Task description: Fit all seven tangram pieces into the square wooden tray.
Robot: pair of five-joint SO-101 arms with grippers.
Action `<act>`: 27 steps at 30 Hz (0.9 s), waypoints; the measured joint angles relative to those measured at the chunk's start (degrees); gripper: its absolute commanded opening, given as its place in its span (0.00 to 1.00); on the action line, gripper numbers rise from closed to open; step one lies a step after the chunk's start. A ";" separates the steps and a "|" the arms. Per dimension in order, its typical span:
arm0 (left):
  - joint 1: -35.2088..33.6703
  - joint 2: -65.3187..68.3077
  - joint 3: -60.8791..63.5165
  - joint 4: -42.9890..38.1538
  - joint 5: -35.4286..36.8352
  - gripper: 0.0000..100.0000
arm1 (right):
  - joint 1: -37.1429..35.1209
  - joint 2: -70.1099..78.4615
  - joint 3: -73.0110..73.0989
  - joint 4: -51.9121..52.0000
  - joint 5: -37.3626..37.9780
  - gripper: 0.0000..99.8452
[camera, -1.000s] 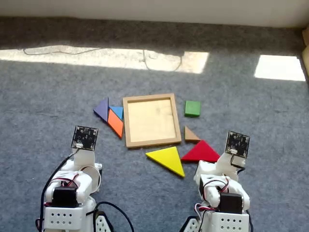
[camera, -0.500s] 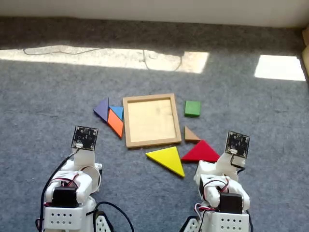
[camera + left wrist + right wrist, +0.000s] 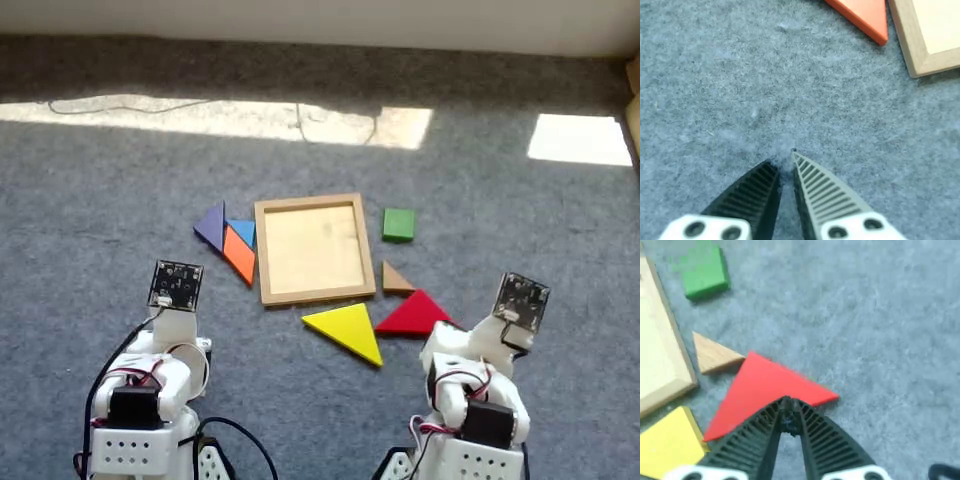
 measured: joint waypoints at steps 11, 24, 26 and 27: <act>0.00 0.00 0.00 0.00 0.00 0.01 | -3.52 18.20 -25.14 6.15 -1.85 0.00; 0.00 0.00 0.00 0.00 0.00 0.01 | -26.29 51.78 -40.70 6.15 -7.47 0.25; 0.00 0.00 0.00 0.00 0.00 0.01 | -28.31 54.51 -41.23 6.15 -7.47 0.28; 0.00 0.00 0.00 0.00 0.00 0.01 | -29.54 55.74 -41.23 6.07 -7.47 0.28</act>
